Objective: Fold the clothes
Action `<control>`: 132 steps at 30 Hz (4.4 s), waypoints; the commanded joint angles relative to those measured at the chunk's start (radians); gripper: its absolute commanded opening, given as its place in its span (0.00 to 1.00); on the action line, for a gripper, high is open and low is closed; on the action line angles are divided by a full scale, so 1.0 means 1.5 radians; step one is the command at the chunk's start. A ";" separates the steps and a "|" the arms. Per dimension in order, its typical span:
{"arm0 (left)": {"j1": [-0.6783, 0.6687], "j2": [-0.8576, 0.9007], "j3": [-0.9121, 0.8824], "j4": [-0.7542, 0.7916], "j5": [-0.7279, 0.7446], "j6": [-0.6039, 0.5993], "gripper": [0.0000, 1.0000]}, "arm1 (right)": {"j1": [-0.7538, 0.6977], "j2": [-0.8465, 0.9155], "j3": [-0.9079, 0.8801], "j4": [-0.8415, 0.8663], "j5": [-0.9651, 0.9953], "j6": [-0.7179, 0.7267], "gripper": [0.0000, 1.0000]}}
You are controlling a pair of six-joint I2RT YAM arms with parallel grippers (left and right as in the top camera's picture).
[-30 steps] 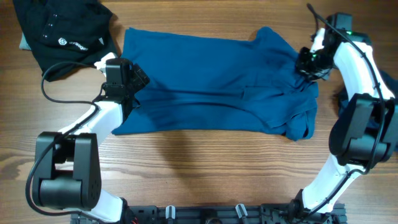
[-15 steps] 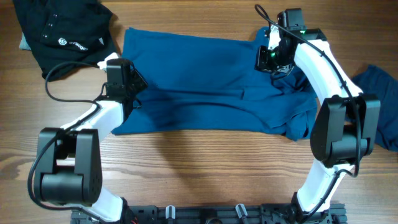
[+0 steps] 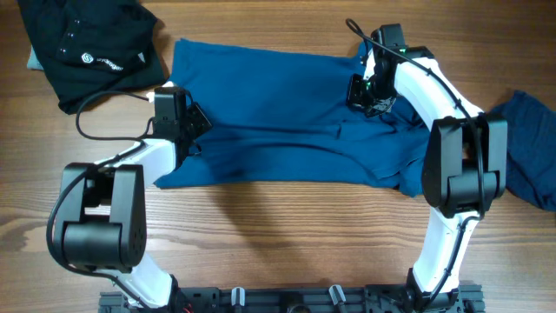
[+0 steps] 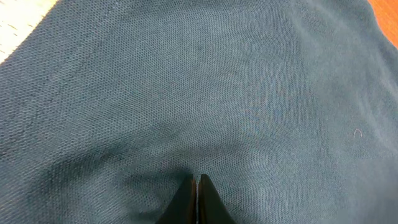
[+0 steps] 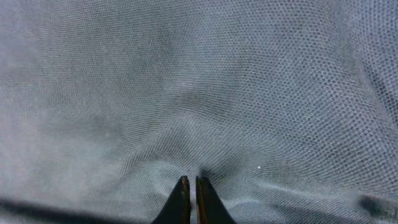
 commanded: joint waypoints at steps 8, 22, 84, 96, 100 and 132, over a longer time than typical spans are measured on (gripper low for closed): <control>0.004 0.045 -0.005 0.007 0.006 -0.015 0.09 | 0.004 0.011 0.011 0.039 0.001 0.047 0.10; 0.004 0.045 -0.005 0.075 0.005 -0.020 0.04 | 0.004 0.061 0.011 0.089 -0.001 0.067 0.09; 0.064 -0.049 0.083 0.055 -0.052 0.058 1.00 | -0.061 -0.040 0.244 -0.065 0.024 -0.067 0.99; 0.062 -0.272 0.083 -0.106 -0.052 0.058 1.00 | -0.061 -0.130 0.244 -0.174 0.023 -0.042 1.00; 0.062 -0.321 0.083 -0.175 -0.031 0.058 1.00 | -0.059 -0.152 0.244 -0.204 -0.005 -0.043 0.99; 0.008 -0.419 0.081 -0.610 0.204 0.109 1.00 | 0.012 -0.567 -0.027 -0.486 0.057 0.126 1.00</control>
